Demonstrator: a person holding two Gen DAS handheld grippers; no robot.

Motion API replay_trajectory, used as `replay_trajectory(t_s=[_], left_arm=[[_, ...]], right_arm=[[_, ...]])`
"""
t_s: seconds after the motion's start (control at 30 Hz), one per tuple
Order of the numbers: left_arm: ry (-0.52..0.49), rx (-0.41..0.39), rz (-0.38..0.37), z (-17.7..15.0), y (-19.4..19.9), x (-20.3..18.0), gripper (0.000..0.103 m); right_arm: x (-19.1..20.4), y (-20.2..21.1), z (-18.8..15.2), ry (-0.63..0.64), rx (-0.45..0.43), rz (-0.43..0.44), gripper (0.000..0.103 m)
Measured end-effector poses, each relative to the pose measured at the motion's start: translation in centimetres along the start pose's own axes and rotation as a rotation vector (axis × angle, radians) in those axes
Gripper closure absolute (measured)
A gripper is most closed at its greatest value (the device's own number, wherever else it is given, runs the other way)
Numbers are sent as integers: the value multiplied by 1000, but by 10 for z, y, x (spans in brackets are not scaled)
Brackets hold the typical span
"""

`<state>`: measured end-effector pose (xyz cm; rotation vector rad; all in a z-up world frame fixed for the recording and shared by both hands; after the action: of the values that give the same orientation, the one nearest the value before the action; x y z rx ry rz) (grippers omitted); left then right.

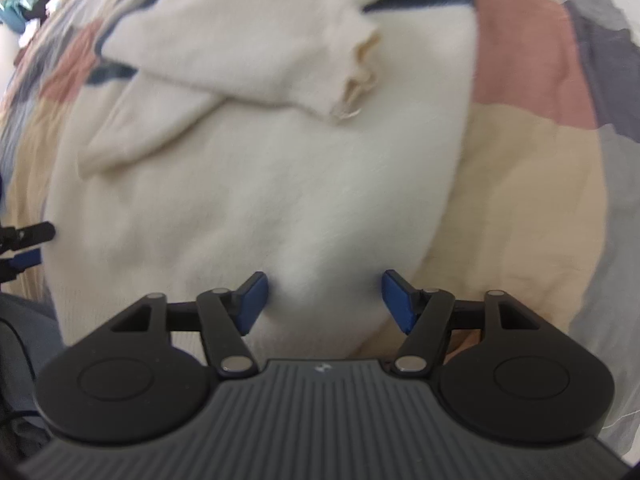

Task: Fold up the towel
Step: 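Grasp the sweater hem with both grippers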

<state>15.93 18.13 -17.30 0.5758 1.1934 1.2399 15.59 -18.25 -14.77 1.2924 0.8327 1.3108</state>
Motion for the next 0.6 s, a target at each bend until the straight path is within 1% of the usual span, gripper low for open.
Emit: replay_trajectory(t_s=[0.1, 0.17, 0.3, 0.37, 0.47, 0.53, 0.57, 0.6], left_arm=[[-12, 16, -60, 0, -7, -4, 29], [-35, 21, -92, -2, -11, -9, 29], [-117, 62, -194, -4, -25, -26, 29], [-143, 69, -182, -6, -29, -33, 29], [-172, 85, -206, -10, -32, -41, 31], [-187, 99, -205, -12, -34, -44, 35], [-193, 102, -196, -13, -35, -46, 41], [-189, 104, -188, -13, -37, -47, 51]], right_arm=[[5, -8, 0, 19, 42, 2, 22], [7, -12, 0, 20, 70, 9, 19], [14, -20, 0, 48, 87, -15, 17], [20, -25, -2, 88, 91, -34, 14], [24, -29, -3, 114, 98, -53, 14], [29, -31, -5, 139, 99, -62, 15], [30, -31, -6, 152, 95, -67, 15], [32, -31, -8, 166, 89, -72, 17]])
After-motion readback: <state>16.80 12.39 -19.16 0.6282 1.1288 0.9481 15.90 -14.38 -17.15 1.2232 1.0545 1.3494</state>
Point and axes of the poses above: each gripper's, at about its wrist camera, not at the fingertips, and y roughly against the way its jaws point, x to its left, z to its top, the point moved 1 cm from there along -y, roughly the way its jaws point, and after that the axes turned 15 degrees about -y, right-handed, at the moved point
